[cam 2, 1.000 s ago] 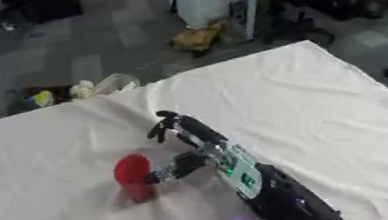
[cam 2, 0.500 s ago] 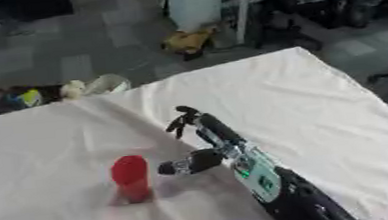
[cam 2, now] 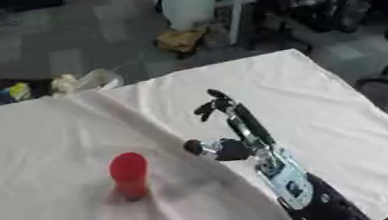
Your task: Pour the contents of one cup into another cup.
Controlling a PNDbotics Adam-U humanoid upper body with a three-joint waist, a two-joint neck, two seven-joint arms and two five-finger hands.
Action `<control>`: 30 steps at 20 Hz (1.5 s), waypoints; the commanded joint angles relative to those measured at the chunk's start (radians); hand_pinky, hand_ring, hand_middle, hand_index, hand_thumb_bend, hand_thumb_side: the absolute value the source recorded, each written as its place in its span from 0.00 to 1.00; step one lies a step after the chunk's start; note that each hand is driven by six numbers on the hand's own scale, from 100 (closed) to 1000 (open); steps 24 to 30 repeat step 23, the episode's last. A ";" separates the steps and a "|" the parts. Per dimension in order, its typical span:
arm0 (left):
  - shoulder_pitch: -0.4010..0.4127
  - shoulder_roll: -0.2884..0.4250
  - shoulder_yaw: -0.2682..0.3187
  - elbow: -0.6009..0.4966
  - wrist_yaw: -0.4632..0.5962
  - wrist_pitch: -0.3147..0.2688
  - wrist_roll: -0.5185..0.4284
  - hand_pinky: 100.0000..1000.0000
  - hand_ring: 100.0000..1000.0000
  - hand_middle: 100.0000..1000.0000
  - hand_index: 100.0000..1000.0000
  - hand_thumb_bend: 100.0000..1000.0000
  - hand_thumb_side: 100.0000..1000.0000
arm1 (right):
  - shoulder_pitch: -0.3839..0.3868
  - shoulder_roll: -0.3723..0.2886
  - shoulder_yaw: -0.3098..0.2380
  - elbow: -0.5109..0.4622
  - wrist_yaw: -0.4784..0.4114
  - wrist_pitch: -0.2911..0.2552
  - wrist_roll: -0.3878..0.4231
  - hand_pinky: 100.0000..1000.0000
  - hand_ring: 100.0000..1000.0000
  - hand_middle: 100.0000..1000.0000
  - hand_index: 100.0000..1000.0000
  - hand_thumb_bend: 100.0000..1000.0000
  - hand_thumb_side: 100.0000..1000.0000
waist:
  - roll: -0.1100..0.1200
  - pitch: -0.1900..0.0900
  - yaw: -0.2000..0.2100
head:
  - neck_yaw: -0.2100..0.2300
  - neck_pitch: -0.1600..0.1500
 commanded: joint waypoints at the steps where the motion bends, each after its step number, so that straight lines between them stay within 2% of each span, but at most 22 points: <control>1: -0.030 -0.008 -0.006 0.052 0.001 -0.022 0.015 0.40 0.11 0.38 0.66 0.00 0.27 | -0.005 -0.036 -0.030 -0.094 -0.014 0.013 -0.082 0.89 1.00 0.52 0.69 0.76 0.90 | -0.002 -0.013 -0.005 | 0.009 -0.005; 4: -0.043 -0.032 -0.022 0.107 -0.022 -0.040 0.015 0.43 0.16 0.42 0.68 0.00 0.30 | -0.002 -0.039 -0.030 -0.161 -0.021 0.020 -0.122 0.89 1.00 0.53 0.70 0.75 0.92 | -0.006 -0.012 -0.008 | 0.011 -0.004; 6: -0.045 -0.050 -0.033 0.143 -0.050 -0.056 0.015 0.47 0.22 0.46 0.70 0.11 0.34 | -0.003 -0.039 -0.028 -0.196 -0.025 0.023 -0.132 0.89 1.00 0.53 0.70 0.74 0.93 | -0.008 -0.012 -0.008 | 0.011 -0.003; 10: -0.034 -0.076 -0.047 0.202 -0.124 -0.093 0.024 0.48 0.26 0.49 0.72 0.19 0.36 | -0.002 -0.037 -0.026 -0.231 -0.036 0.031 -0.135 0.89 1.00 0.53 0.70 0.74 0.94 | -0.014 -0.011 -0.006 | 0.006 0.001; 11: -0.029 -0.078 -0.052 0.212 -0.152 -0.102 0.026 0.49 0.29 0.51 0.74 0.26 0.36 | -0.001 -0.037 -0.027 -0.233 -0.038 0.033 -0.135 0.89 1.00 0.53 0.70 0.73 0.94 | -0.014 -0.012 -0.006 | 0.006 0.002; 12: -0.024 -0.080 -0.056 0.219 -0.185 -0.112 0.028 0.50 0.30 0.52 0.74 0.27 0.36 | 0.001 -0.038 -0.027 -0.235 -0.040 0.035 -0.135 0.89 1.00 0.53 0.70 0.73 0.94 | -0.015 -0.012 -0.005 | 0.006 0.002; 13: -0.018 -0.080 -0.061 0.223 -0.221 -0.121 0.027 0.53 0.38 0.57 0.78 0.44 0.36 | 0.003 -0.037 -0.029 -0.236 -0.042 0.036 -0.136 0.89 1.00 0.52 0.69 0.73 0.94 | -0.015 -0.013 -0.005 | 0.006 0.003; 14: -0.012 -0.080 -0.066 0.225 -0.260 -0.132 0.025 0.54 0.41 0.60 0.79 0.54 0.37 | 0.004 -0.038 -0.030 -0.237 -0.044 0.037 -0.137 0.89 1.00 0.52 0.69 0.73 0.94 | -0.015 -0.014 -0.003 | 0.005 0.004; 15: -0.005 -0.078 -0.070 0.225 -0.301 -0.143 0.023 0.58 0.46 0.66 0.82 0.71 0.39 | 0.005 -0.038 -0.031 -0.238 -0.045 0.037 -0.137 0.89 1.00 0.52 0.69 0.73 0.94 | -0.015 -0.016 -0.002 | 0.004 0.006; 17: 0.010 -0.074 -0.075 0.218 -0.386 -0.163 0.016 0.67 0.55 0.74 0.85 1.00 0.40 | 0.007 -0.041 -0.033 -0.239 -0.047 0.037 -0.137 0.89 1.00 0.52 0.69 0.73 0.94 | -0.015 -0.020 -0.001 | 0.003 0.009; 18: 0.018 -0.072 -0.075 0.212 -0.423 -0.172 0.012 0.69 0.56 0.75 0.86 1.00 0.39 | 0.008 -0.042 -0.034 -0.240 -0.048 0.037 -0.137 0.89 1.00 0.52 0.69 0.73 0.94 | -0.015 -0.022 -0.001 | 0.002 0.009; 22: 0.050 -0.055 -0.070 0.156 -0.512 -0.195 0.000 0.71 0.58 0.77 0.86 1.00 0.48 | 0.014 -0.047 -0.038 -0.244 -0.054 0.039 -0.139 0.88 1.00 0.52 0.69 0.73 0.94 | -0.013 -0.030 0.001 | -0.002 0.012; 30: 0.058 -0.052 -0.067 0.140 -0.520 -0.196 -0.002 0.71 0.57 0.76 0.86 1.00 0.50 | 0.015 -0.048 -0.038 -0.245 -0.055 0.040 -0.140 0.88 1.00 0.52 0.69 0.72 0.94 | -0.013 -0.031 0.001 | -0.003 0.012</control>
